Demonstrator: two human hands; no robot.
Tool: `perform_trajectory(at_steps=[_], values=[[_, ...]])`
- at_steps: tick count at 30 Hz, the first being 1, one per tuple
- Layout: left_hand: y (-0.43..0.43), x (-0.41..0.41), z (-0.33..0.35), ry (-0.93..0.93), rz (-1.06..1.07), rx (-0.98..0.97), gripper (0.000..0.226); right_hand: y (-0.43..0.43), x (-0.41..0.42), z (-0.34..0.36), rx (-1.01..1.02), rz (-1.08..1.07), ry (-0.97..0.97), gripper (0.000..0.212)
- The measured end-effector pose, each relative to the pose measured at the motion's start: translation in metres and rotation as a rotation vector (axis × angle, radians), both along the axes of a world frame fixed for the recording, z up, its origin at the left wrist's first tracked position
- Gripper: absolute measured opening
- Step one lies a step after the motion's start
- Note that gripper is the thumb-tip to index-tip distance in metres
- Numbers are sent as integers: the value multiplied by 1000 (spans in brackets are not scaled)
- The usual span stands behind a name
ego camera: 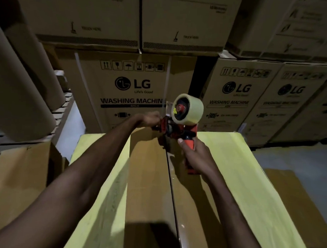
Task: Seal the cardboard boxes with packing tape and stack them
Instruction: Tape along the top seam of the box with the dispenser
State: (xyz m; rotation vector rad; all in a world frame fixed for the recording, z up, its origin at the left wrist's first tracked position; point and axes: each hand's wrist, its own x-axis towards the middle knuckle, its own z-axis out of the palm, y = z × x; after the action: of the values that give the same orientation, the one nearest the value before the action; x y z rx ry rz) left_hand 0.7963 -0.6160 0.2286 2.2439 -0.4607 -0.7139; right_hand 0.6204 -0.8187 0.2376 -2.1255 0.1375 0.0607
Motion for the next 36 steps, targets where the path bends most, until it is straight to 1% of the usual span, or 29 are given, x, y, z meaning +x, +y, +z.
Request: perform_trajectory(at_steps=[3,7,10,14,17,20,24,27,31,34,36], values=[[-2,29,-12,-35,26,41,34,0,15,-9,-40,9,-17,31],[17,65,-30,-55,71,81,28,-6,5,-23,-65,25,-7,20],[24,75,-37,-59,85,80,25,-8,-10,-34,-51,0,-26,16],[5,77,-40,-121,58,79,27,-4,-17,-42,-20,-57,-82,7],[-3,84,-36,-223,27,102,32,0,-15,-44,49,-129,-89,9],[-4,89,-35,-240,-4,96,34,5,-10,-44,117,-159,-73,11],[-2,93,-36,-256,-78,146,30,10,-10,-45,121,-160,-89,10],[-2,96,-40,-237,-105,168,28,15,-13,-51,95,-151,-72,16],[-2,101,-49,-201,-13,89,29,21,-14,-56,43,-166,-69,17],[2,108,-56,-192,-16,130,26,23,-11,-54,29,-172,-95,15],[5,109,-58,-165,19,126,18,24,-9,-53,16,-168,-88,16]])
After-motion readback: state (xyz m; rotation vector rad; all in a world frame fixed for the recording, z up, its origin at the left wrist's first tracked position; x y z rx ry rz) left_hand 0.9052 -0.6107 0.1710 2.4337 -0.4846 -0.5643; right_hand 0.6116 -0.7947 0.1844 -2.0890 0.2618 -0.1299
